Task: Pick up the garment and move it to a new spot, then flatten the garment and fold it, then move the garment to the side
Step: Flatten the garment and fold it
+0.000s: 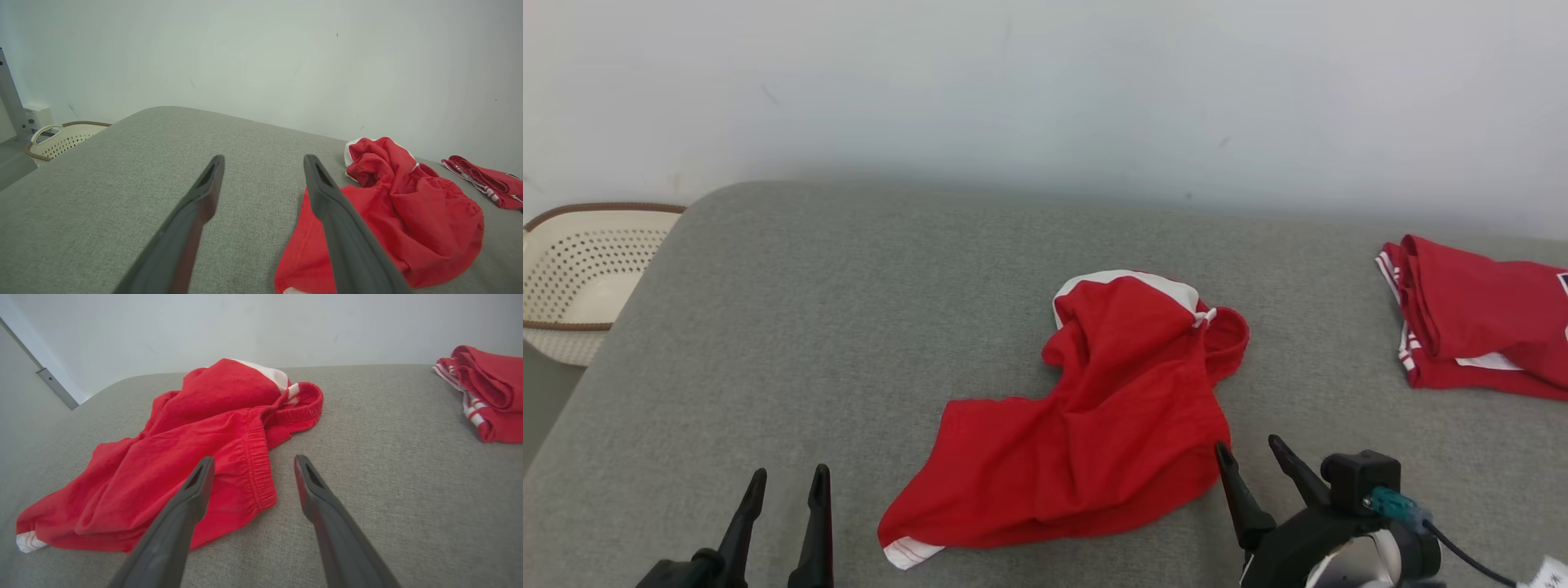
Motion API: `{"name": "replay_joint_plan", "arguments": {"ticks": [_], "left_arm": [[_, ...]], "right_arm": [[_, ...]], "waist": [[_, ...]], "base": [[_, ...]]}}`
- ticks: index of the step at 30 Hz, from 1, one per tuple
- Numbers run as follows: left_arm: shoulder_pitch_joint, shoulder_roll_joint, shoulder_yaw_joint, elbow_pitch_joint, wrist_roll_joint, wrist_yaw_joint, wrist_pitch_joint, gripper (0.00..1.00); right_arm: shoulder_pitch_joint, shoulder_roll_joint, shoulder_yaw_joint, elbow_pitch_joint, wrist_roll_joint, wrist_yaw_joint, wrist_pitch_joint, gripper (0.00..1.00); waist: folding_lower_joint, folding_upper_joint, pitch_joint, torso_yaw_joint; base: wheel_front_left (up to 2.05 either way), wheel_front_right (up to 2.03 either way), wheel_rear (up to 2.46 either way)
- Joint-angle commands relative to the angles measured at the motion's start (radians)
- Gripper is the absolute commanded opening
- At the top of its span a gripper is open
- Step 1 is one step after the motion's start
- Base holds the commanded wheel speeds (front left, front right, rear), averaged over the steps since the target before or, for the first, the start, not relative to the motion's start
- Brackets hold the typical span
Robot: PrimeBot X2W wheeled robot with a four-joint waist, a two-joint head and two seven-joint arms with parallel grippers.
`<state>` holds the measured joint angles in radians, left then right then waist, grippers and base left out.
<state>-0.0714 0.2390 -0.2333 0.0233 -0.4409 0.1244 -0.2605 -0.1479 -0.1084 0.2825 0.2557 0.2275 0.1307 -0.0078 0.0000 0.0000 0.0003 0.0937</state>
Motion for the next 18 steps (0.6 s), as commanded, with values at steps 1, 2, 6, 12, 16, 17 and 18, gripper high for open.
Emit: {"name": "replay_joint_plan", "arguments": {"ticks": [1,2,6,12,16,17,18], "left_arm": [[0.008,-0.005,0.007,0.004,0.011,-0.004,-0.004,1.00],[0.007,-0.011,0.009,0.010,0.017,-0.008,-0.004,1.00],[0.000,-0.030,0.024,0.024,0.036,-0.026,-0.004,1.00],[-0.008,-0.054,0.047,0.046,0.055,-0.058,-0.004,1.00],[-0.007,-0.068,0.057,0.053,0.068,-0.069,-0.004,1.00],[-0.006,-0.070,0.061,0.055,0.070,-0.073,-0.004,1.00],[-0.004,-0.072,0.066,0.055,0.074,-0.076,-0.004,1.00]], "right_arm": [[-0.017,-0.008,0.007,0.017,0.013,0.000,0.008,1.00],[-0.032,-0.015,0.011,0.038,0.019,0.000,0.018,1.00],[-0.099,-0.029,0.029,0.127,0.057,0.000,0.041,1.00],[-0.207,-0.058,0.048,0.310,0.091,0.000,0.075,1.00],[-0.249,-0.057,0.059,0.390,0.114,0.000,0.080,0.51],[-0.255,-0.057,0.062,0.397,0.123,0.000,0.068,0.04],[-0.259,-0.059,0.065,0.405,0.131,0.000,0.056,0.00]], "waist": [[0.0000,0.0000,0.001,0.016],[0.0000,0.0000,0.002,0.025],[0.0000,0.0000,0.006,0.053],[0.0000,0.0000,0.016,0.095],[0.0000,0.0000,0.020,0.111],[0.0000,0.0000,0.020,0.112],[0.0000,0.0000,0.020,0.112]], "base": [[0.00,0.00,0.00],[0.00,0.00,0.00],[0.00,0.00,0.00],[0.00,0.00,0.00],[0.00,0.00,0.00],[0.00,0.00,0.00],[0.00,0.00,0.00]]}}
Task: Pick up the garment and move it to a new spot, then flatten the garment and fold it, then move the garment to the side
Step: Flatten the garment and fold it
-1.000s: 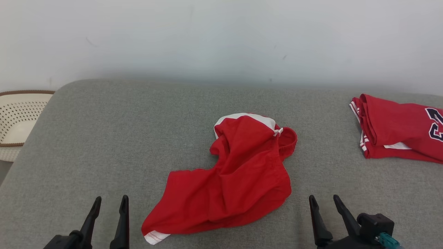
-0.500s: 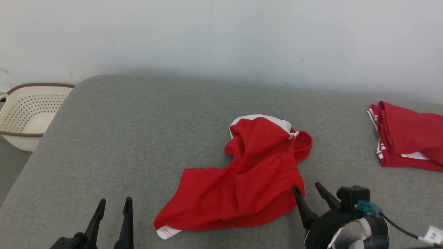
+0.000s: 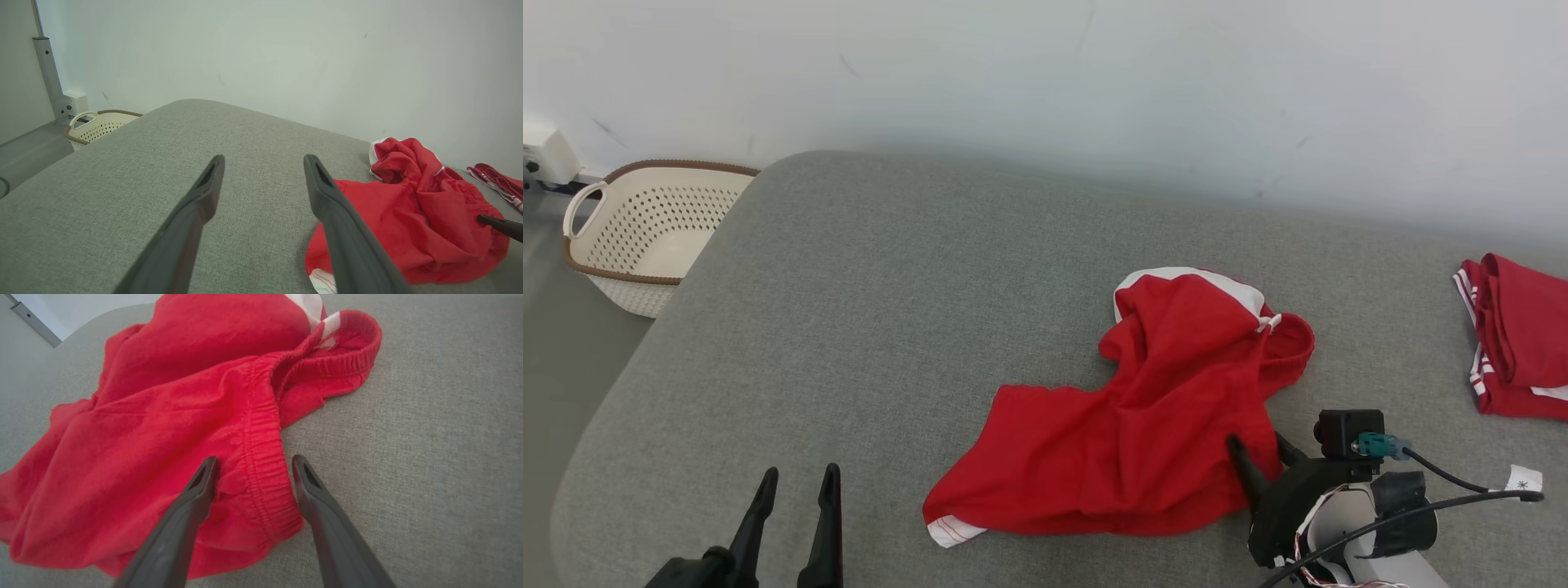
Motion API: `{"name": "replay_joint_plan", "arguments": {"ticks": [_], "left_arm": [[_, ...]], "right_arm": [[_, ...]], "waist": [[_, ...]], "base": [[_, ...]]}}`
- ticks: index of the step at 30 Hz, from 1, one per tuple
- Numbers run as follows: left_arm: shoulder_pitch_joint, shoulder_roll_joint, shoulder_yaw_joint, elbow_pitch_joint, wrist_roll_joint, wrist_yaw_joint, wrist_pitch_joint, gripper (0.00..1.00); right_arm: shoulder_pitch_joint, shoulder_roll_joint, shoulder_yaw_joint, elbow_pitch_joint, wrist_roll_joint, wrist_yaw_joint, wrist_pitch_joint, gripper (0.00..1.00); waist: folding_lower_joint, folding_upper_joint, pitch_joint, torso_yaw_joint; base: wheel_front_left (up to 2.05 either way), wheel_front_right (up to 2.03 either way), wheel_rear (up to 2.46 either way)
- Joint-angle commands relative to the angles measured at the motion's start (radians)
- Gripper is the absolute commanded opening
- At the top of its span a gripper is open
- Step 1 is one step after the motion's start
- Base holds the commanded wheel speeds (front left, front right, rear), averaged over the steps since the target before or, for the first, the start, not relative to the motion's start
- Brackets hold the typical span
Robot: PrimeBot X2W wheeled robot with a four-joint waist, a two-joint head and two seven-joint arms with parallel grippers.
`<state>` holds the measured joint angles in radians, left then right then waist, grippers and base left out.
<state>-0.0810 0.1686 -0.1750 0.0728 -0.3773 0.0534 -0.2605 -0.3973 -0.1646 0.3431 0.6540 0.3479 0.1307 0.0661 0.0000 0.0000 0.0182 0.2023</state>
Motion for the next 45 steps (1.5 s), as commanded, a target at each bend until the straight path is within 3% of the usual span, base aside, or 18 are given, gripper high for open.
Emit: {"name": "replay_joint_plan", "arguments": {"ticks": [1,7,12,22,32,39,45], "left_arm": [[0.008,-0.003,0.013,0.006,0.013,-0.006,-0.004,1.00],[0.026,-0.011,0.034,0.011,0.022,-0.015,-0.004,1.00],[0.039,-0.018,0.054,0.016,0.033,-0.024,-0.004,1.00],[0.066,-0.024,0.073,0.026,0.046,-0.026,-0.004,1.00],[0.066,-0.024,0.078,0.029,0.056,-0.029,-0.004,1.00],[0.065,-0.030,0.077,0.038,0.059,-0.032,-0.004,1.00],[0.060,-0.032,0.076,0.042,0.061,-0.034,-0.004,1.00]], "right_arm": [[-0.012,-0.005,0.008,0.013,0.018,0.000,-0.030,0.00],[0.007,-0.019,0.008,0.009,0.039,0.000,-0.101,0.00],[0.076,-0.031,-0.024,-0.065,0.054,0.000,-0.142,0.00],[0.323,-0.027,-0.144,-0.424,0.007,0.000,-0.025,0.00],[0.570,0.050,-0.266,-0.779,-0.053,0.000,0.135,0.00],[0.560,0.065,-0.238,-0.843,-0.063,0.000,0.168,0.00],[0.460,0.039,-0.191,-0.809,-0.056,0.000,0.183,0.00]], "waist": [[0.0000,0.0000,0.002,0.001],[0.0000,0.0000,-0.003,-0.023],[0.0000,0.0000,-0.010,-0.059],[0.0000,0.0000,-0.027,-0.125],[0.0000,0.0000,-0.031,-0.141],[0.0000,0.0000,-0.030,-0.135],[0.0000,0.0000,-0.030,-0.128]], "base": [[0.00,0.00,0.00],[0.00,0.00,0.00],[0.00,0.00,0.00],[0.00,0.00,0.00],[0.00,0.00,0.00],[0.00,0.00,0.00],[0.00,0.00,0.00]]}}
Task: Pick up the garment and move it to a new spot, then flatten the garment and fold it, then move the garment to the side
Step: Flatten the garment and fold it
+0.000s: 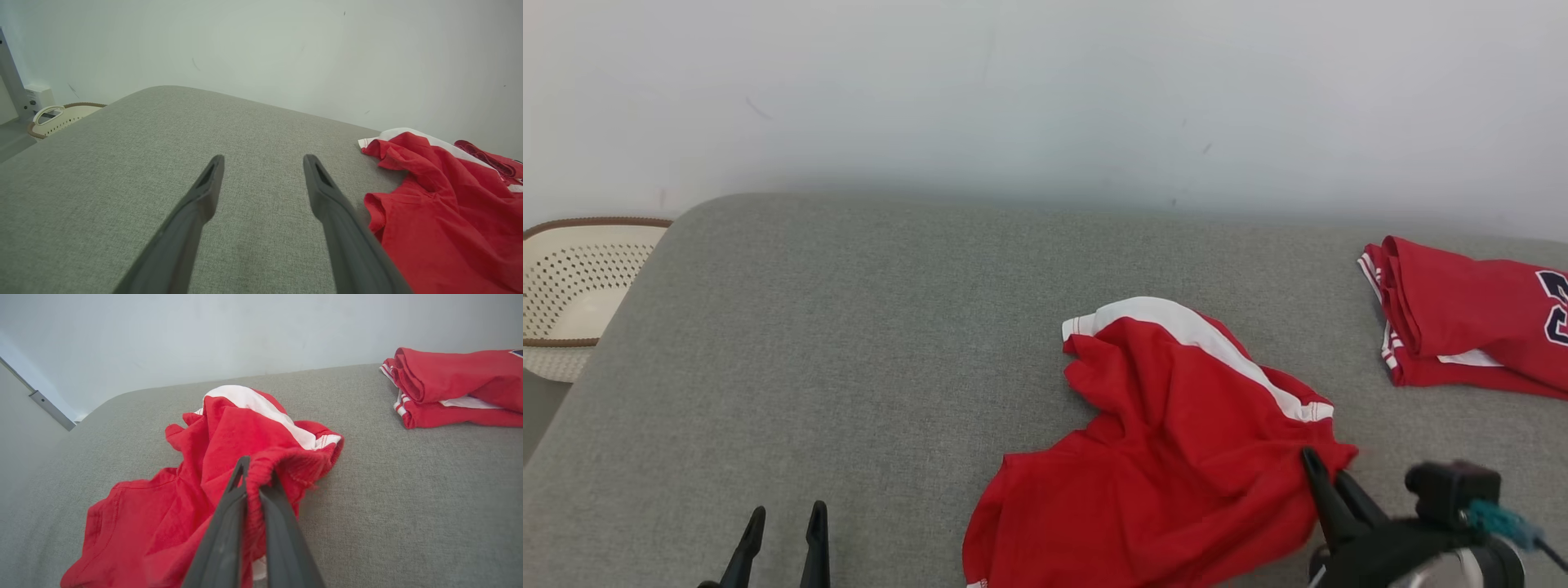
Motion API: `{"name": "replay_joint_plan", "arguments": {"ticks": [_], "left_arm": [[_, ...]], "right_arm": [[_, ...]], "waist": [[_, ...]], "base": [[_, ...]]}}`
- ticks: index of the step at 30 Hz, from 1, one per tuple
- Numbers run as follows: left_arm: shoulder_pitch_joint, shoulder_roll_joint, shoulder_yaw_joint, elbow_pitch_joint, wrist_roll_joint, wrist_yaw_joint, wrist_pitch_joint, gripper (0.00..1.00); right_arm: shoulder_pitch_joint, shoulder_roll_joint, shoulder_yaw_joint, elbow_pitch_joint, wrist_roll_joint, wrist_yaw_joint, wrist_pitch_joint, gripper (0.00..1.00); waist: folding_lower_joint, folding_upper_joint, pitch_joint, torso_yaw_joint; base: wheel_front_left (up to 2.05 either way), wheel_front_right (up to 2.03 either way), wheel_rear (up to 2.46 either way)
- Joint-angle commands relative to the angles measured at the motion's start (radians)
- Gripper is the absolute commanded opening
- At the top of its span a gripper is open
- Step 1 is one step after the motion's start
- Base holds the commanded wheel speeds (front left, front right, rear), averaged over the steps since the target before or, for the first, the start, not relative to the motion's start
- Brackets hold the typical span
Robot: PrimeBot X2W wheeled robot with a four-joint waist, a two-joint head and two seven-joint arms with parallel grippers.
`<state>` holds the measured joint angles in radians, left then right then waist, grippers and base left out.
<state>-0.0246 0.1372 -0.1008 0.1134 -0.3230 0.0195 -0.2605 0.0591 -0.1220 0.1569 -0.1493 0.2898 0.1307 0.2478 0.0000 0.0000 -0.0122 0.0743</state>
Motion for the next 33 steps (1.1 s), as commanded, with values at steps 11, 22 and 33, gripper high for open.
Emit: {"name": "replay_joint_plan", "arguments": {"ticks": [11,22,33], "left_arm": [[-0.015,-0.010,-0.019,0.023,0.011,-0.016,-0.004,1.00],[-0.023,-0.021,-0.022,0.047,0.017,-0.033,-0.004,1.00],[0.003,-0.028,-0.014,0.047,0.020,-0.030,-0.004,1.00]], "right_arm": [[-0.304,-0.051,0.077,0.324,0.030,0.000,-0.027,0.00],[-0.487,-0.059,0.133,0.699,0.036,0.000,-0.125,0.14],[-0.440,-0.066,0.138,0.687,0.120,0.000,-0.261,1.00]], "waist": [[0.0000,0.0000,0.002,0.050],[0.0000,0.0000,0.003,0.084],[0.0000,0.0000,-0.016,0.054]], "base": [[0.00,0.00,0.00],[0.00,0.00,0.00],[0.00,0.00,0.00]]}}
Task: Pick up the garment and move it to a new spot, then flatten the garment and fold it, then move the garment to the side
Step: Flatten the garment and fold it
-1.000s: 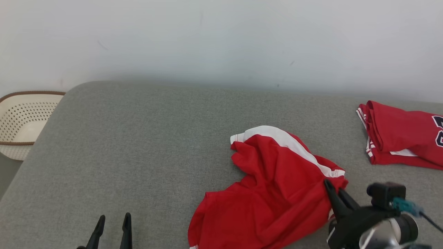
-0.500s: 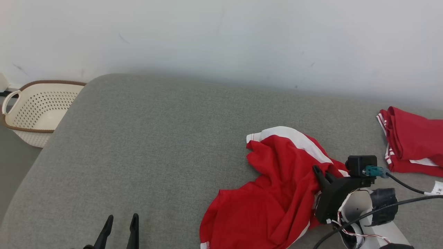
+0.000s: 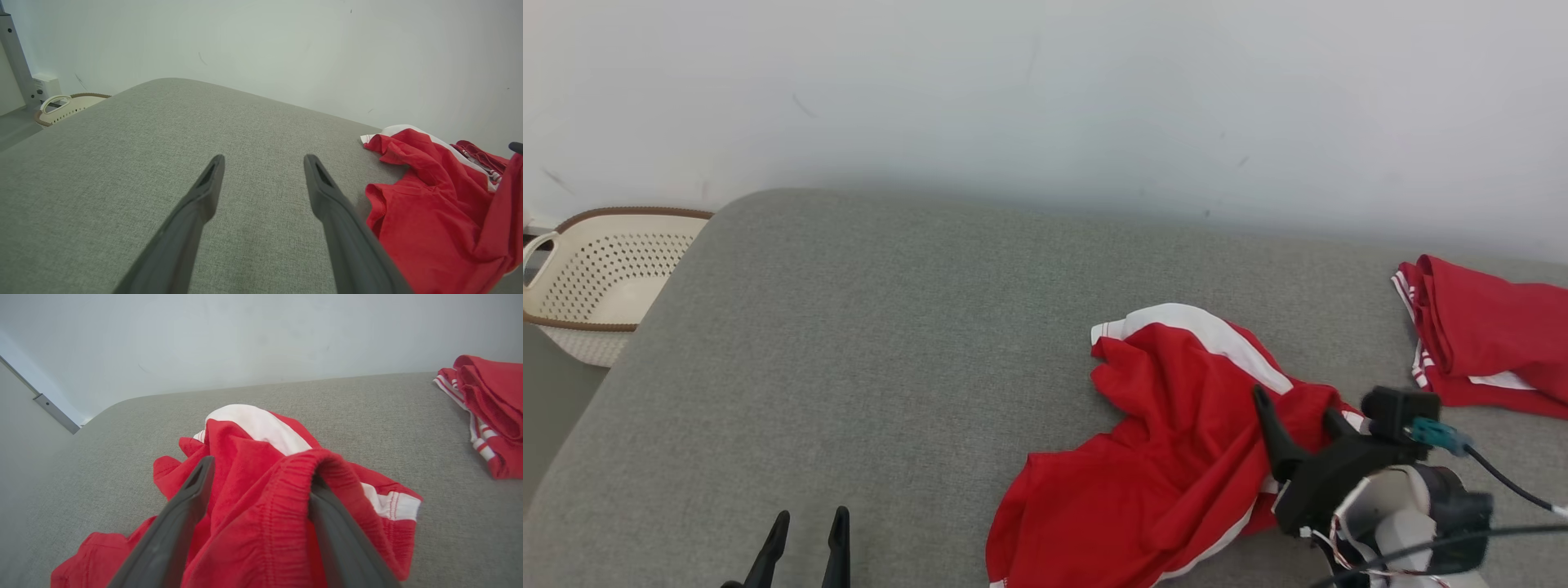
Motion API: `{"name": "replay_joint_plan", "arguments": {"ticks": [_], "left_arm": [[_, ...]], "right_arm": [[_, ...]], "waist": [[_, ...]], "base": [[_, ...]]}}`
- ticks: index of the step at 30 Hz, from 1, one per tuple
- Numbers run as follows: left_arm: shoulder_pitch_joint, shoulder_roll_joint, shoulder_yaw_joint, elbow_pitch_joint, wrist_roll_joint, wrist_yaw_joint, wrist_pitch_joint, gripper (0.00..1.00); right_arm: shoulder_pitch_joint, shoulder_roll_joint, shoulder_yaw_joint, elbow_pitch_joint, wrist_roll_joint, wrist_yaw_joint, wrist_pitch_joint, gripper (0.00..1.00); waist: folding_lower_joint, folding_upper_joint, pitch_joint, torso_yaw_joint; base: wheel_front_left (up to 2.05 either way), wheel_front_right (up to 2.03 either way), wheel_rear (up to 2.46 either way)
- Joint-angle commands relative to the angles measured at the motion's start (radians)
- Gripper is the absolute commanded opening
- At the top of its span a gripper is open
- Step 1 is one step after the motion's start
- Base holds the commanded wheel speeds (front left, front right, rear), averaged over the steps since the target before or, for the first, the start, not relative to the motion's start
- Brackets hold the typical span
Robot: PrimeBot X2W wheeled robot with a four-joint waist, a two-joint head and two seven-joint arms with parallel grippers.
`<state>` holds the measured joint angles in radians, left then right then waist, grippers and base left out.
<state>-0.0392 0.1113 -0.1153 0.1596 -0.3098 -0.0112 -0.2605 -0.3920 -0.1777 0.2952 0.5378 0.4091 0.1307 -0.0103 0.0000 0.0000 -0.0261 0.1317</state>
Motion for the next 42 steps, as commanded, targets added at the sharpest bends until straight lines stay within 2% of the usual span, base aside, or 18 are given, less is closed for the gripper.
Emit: {"name": "replay_joint_plan", "arguments": {"ticks": [1,7,12,21,35,42], "left_arm": [[0.020,-0.003,0.002,-0.002,0.006,0.001,-0.004,1.00],[0.025,-0.004,0.009,-0.009,0.006,0.000,-0.004,1.00],[0.024,-0.009,0.009,-0.012,0.009,0.000,-0.004,1.00],[0.018,-0.016,0.013,-0.007,0.010,-0.006,-0.004,1.00],[0.019,-0.026,0.020,-0.002,0.019,-0.018,-0.004,1.00],[0.021,-0.030,0.017,0.000,0.024,-0.020,-0.004,1.00]], "right_arm": [[0.030,-0.016,-0.003,-0.023,0.004,0.000,-0.013,1.00],[0.171,-0.033,-0.034,-0.181,0.027,0.000,0.036,1.00],[0.265,-0.017,-0.065,-0.267,0.012,0.000,0.096,1.00],[0.388,0.022,-0.107,-0.358,-0.008,0.000,0.147,1.00],[0.534,0.087,-0.212,-0.472,-0.067,0.000,0.153,1.00],[0.562,0.103,-0.251,-0.516,-0.104,0.000,0.113,1.00]], "waist": [[0.0000,0.0000,-0.001,-0.008],[0.0000,0.0000,0.005,-0.039],[0.0000,0.0000,0.009,-0.055],[0.0000,0.0000,0.013,-0.067],[0.0000,0.0000,0.016,-0.080],[0.0000,0.0000,0.012,-0.084]], "base": [[0.00,0.00,0.00],[0.00,0.00,0.00],[0.00,0.00,0.00],[0.00,0.00,0.00],[0.00,0.00,0.00],[0.00,0.00,0.00]]}}
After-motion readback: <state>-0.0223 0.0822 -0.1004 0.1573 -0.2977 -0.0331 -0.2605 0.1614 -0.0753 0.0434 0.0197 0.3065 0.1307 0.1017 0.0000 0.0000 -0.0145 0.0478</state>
